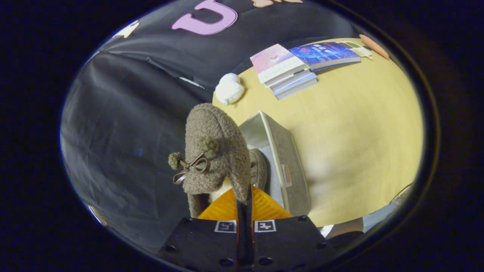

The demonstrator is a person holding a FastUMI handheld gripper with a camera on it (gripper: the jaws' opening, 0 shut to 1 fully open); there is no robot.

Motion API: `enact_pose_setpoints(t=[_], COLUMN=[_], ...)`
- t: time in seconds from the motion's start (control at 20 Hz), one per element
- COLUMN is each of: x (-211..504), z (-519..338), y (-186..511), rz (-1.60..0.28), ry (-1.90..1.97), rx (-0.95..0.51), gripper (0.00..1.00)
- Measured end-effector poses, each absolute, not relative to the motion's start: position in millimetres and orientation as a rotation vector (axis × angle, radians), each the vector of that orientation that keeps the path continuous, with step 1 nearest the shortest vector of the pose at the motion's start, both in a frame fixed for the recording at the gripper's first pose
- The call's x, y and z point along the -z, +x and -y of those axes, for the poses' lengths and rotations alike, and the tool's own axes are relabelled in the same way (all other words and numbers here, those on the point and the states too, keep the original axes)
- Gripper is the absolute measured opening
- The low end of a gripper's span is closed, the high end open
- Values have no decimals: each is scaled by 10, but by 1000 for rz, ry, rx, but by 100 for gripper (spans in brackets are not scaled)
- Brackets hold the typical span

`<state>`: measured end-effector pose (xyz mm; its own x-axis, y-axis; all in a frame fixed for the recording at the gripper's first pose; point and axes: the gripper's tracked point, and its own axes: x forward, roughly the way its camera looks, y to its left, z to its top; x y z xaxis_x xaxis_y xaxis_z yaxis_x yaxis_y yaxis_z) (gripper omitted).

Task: Open the storage box then place both shoes into the box .Put the left shoe in first, then the right shoe, with the right side of both shoes facing outward in a uniform manner.

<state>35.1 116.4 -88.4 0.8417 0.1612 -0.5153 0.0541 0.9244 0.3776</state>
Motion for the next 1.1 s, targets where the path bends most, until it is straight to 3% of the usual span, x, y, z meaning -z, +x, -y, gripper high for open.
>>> enact_pose_setpoints(t=[0.45, 0.7, 1.05, 1.1], x=[1099, 1141, 1073, 1042], z=[-963, -965, -994, -990], y=[387, 416, 426, 441], rz=[-608, -611, -593, -590], ry=[287, 322, 346, 352], rx=[70, 65, 52, 48], gripper=[4, 8, 23, 21])
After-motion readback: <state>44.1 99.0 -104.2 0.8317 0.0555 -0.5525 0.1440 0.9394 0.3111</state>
